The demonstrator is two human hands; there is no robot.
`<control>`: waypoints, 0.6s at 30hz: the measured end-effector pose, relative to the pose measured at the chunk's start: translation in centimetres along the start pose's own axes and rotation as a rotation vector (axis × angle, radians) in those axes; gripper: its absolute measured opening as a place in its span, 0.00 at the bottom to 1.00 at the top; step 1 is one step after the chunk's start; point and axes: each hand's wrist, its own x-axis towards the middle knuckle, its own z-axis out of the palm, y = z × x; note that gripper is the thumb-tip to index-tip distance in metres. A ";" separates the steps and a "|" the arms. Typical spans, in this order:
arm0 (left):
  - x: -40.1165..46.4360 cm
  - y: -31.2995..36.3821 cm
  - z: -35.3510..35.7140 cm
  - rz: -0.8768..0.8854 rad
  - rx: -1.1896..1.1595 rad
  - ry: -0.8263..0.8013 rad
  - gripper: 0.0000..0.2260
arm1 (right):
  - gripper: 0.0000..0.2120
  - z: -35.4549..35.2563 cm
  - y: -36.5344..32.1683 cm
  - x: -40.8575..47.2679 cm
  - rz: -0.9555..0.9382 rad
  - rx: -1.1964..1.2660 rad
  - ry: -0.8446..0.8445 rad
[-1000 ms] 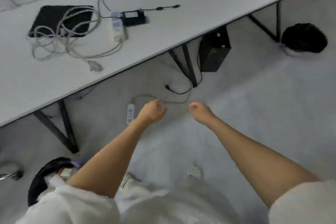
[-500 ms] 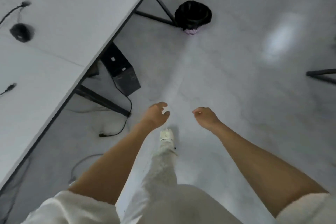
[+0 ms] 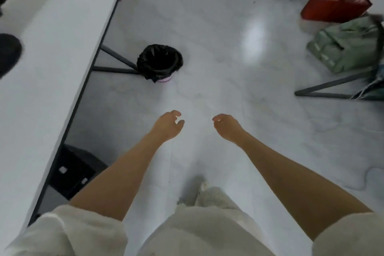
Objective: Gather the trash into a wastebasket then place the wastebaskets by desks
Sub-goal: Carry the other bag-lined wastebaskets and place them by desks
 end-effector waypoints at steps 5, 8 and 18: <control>12.4 4.6 -3.6 0.037 0.003 -0.042 0.17 | 0.16 -4.8 -3.3 11.2 -0.006 0.014 -0.001; 19.8 7.1 -5.6 0.030 0.018 -0.067 0.17 | 0.16 -7.4 -5.5 18.4 0.004 0.033 -0.014; 43.8 16.5 -18.9 -0.032 0.010 -0.055 0.20 | 0.18 -19.3 -18.3 43.2 0.017 -0.016 -0.112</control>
